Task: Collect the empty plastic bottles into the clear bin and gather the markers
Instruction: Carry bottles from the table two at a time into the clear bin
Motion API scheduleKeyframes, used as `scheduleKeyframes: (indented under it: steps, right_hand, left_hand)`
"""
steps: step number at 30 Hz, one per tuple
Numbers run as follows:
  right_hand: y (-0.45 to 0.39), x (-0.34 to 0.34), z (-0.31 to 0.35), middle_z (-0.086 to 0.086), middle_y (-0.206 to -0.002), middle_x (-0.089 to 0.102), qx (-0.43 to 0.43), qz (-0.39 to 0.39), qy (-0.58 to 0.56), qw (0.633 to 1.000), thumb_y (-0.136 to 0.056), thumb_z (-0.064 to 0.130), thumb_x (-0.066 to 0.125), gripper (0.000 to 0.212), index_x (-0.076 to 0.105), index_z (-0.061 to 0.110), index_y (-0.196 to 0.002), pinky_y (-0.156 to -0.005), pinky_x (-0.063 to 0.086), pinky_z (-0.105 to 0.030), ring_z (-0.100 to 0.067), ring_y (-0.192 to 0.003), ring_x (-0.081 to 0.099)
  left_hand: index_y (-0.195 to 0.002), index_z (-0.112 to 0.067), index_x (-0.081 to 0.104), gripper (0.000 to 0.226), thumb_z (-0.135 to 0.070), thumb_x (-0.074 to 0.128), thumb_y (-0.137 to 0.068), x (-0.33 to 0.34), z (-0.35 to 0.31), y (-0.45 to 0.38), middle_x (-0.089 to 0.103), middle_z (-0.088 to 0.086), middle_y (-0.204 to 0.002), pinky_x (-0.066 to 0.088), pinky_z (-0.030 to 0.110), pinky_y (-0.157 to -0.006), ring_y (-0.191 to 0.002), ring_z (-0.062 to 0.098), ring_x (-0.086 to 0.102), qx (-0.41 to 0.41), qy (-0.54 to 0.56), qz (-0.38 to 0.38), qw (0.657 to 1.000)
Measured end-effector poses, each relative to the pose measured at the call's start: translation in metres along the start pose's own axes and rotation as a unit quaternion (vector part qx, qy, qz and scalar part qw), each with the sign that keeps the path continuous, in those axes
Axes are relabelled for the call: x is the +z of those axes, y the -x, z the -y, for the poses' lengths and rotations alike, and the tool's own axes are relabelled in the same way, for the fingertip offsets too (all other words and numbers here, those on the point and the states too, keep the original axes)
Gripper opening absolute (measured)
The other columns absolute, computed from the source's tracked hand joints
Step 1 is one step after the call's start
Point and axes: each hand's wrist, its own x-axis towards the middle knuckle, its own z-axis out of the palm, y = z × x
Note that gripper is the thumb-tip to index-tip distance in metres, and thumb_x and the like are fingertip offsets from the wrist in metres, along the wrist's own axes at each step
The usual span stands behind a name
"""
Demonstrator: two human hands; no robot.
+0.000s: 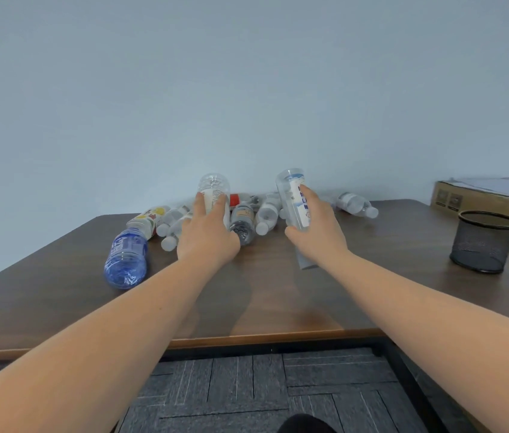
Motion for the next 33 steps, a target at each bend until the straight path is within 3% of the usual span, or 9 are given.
scheduleKeyframes:
  steps: [4,7,13,20,23,28,33]
  right_hand:
    - [0.007,-0.042,-0.012,-0.001,-0.104,0.058,0.012,-0.029,-0.009,0.999,-0.068,0.029,0.057,0.065,0.038,0.030,-0.130,-0.075,0.052,-0.044,-0.024,-0.095,0.055]
    - [0.017,-0.079,-0.028,-0.002,-0.111,0.053,0.032,-0.062,0.007,0.998,-0.072,0.020,0.061,0.072,0.035,0.026,-0.139,-0.080,0.051,-0.042,-0.022,-0.098,0.052]
    - [0.047,-0.163,-0.077,-0.004,-0.105,0.057,0.068,-0.121,0.053,0.989,-0.062,0.029,0.053,0.068,0.040,0.031,-0.129,-0.068,0.051,-0.036,-0.025,-0.088,0.057]
    - [0.113,-0.287,-0.147,-0.007,-0.139,0.042,0.156,-0.194,0.134,0.959,-0.079,0.021,0.062,0.081,0.022,0.029,-0.148,-0.091,0.046,-0.036,-0.025,-0.119,0.049]
    - [0.151,-0.334,-0.181,-0.007,-0.141,0.037,0.214,-0.212,0.167,0.939,-0.083,0.021,0.061,0.080,0.018,0.034,-0.149,-0.082,0.043,-0.031,-0.025,-0.116,0.047]
    - [0.216,-0.391,-0.240,-0.008,-0.133,0.042,0.289,-0.235,0.195,0.907,-0.082,0.027,0.062,0.079,0.019,0.033,-0.148,-0.091,0.050,-0.046,-0.028,-0.111,0.051]
    - [0.277,-0.420,-0.294,-0.008,-0.135,0.040,0.380,-0.210,0.208,0.876,-0.082,0.021,0.062,0.083,0.015,0.035,-0.149,-0.084,0.053,-0.043,-0.027,-0.108,0.053]
  left_hand:
    - [-0.150,-0.038,0.013,0.071,-0.029,0.048,-0.089,0.009,-0.039,0.004,-0.004,-0.001,-0.160,0.035,0.043,-0.103,-0.134,0.038,0.030,0.044,0.010,0.003,0.999]
    - [-0.149,-0.038,0.014,0.071,-0.025,0.049,-0.089,0.020,-0.079,0.011,-0.002,0.001,-0.160,0.034,0.043,-0.103,-0.134,0.040,0.029,0.084,0.033,0.008,0.996]
    - [-0.148,-0.038,0.016,0.070,-0.023,0.048,-0.087,0.049,-0.180,0.042,-0.001,0.002,-0.160,0.037,0.043,-0.098,-0.130,0.041,0.033,0.183,0.071,0.034,0.980]
    - [-0.149,-0.038,0.016,0.068,-0.025,0.046,-0.089,0.092,-0.304,0.104,-0.001,0.000,-0.160,0.038,0.045,-0.098,-0.134,0.041,0.026,0.303,0.125,0.095,0.940]
    - [-0.150,-0.037,0.014,0.069,-0.026,0.048,-0.090,0.113,-0.355,0.136,-0.002,-0.002,-0.160,0.039,0.043,-0.096,-0.131,0.038,0.029,0.347,0.128,0.116,0.922]
    - [-0.150,-0.036,0.014,0.070,-0.029,0.050,-0.090,0.157,-0.427,0.195,-0.002,-0.002,-0.159,0.040,0.040,-0.091,-0.127,0.036,0.033,0.424,0.129,0.167,0.881]
    - [-0.150,-0.033,0.012,0.073,-0.030,0.051,-0.088,0.209,-0.473,0.247,0.000,0.002,-0.158,0.039,0.040,-0.090,-0.122,0.037,0.037,0.477,0.098,0.222,0.845]
